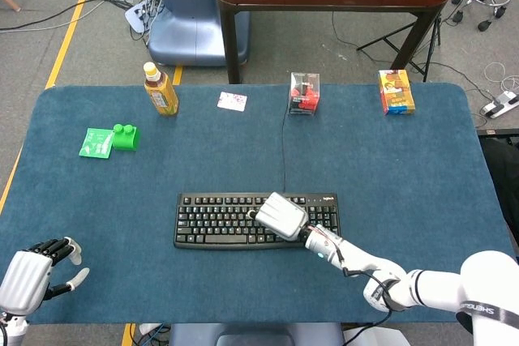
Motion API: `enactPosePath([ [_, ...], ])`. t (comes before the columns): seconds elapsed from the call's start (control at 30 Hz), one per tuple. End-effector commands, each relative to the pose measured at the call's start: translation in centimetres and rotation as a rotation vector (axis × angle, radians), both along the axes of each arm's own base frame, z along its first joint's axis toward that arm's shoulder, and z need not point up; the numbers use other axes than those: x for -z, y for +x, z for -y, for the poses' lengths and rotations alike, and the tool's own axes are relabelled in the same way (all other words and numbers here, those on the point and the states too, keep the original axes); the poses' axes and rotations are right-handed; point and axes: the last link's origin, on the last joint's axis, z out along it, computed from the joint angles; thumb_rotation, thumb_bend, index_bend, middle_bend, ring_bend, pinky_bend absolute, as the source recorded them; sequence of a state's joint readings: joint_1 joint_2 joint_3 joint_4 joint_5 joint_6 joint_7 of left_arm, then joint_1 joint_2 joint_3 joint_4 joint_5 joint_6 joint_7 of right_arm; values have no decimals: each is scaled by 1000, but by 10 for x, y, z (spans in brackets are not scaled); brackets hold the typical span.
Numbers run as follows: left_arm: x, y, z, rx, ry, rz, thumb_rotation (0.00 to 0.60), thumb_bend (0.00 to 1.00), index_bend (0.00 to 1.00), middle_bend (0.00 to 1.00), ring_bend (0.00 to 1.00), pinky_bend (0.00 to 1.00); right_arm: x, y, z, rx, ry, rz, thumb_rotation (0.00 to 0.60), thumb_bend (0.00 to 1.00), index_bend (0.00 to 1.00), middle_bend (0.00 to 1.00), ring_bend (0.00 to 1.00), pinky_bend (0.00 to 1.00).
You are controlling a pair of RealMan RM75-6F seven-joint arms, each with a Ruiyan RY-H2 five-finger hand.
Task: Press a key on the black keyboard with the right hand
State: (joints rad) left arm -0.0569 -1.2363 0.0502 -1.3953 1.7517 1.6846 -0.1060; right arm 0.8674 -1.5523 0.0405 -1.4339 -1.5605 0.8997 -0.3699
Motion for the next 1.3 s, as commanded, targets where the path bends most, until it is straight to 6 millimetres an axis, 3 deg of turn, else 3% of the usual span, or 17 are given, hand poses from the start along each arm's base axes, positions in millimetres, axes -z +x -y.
enactPosePath([
  [0.03, 1, 0, 0, 2, 0, 0, 600, 174, 608, 502, 505, 631, -32, -10, -5, 2, -102, -11, 600, 651, 418, 689, 825, 1000],
  [0.1, 1, 1, 0, 5, -1, -1, 600, 174, 597, 502, 505, 631, -51, -21, -10, 40, -174, -36, 600, 588, 419, 616, 729, 998],
  [0.17, 1, 1, -1, 6, -1, 0, 600, 174, 587, 504, 505, 632, -70, -32, -18, 101, -231, -59, 600, 525, 431, 551, 602, 932],
  [0.33, 3, 2, -2, 9, -5, -2, 600, 174, 575, 511, 505, 633, -106, -58, -39, 223, -332, -112, 600, 506, 467, 507, 490, 764],
  [0.6, 1, 7, -3, 28, 7, 10, 600, 175, 575, 515, 505, 633, -151, -102, -81, 424, -468, -119, 600, 506, 471, 500, 478, 743],
  [0.87, -6, 12, -5, 45, 29, 30, 600, 174, 575, 515, 505, 633, -179, -147, -124, 632, -561, -49, 600, 506, 471, 500, 478, 743],
  [1.17, -8, 15, -6, 57, 31, 36, 600, 174, 577, 515, 505, 633, -190, -173, -144, 748, -584, 26, 600, 506, 472, 500, 478, 743],
  [1.3, -9, 16, -9, 55, 32, 36, 600, 174, 577, 515, 505, 633, -195, -175, -145, 758, -579, 42, 600, 506, 471, 499, 478, 744],
])
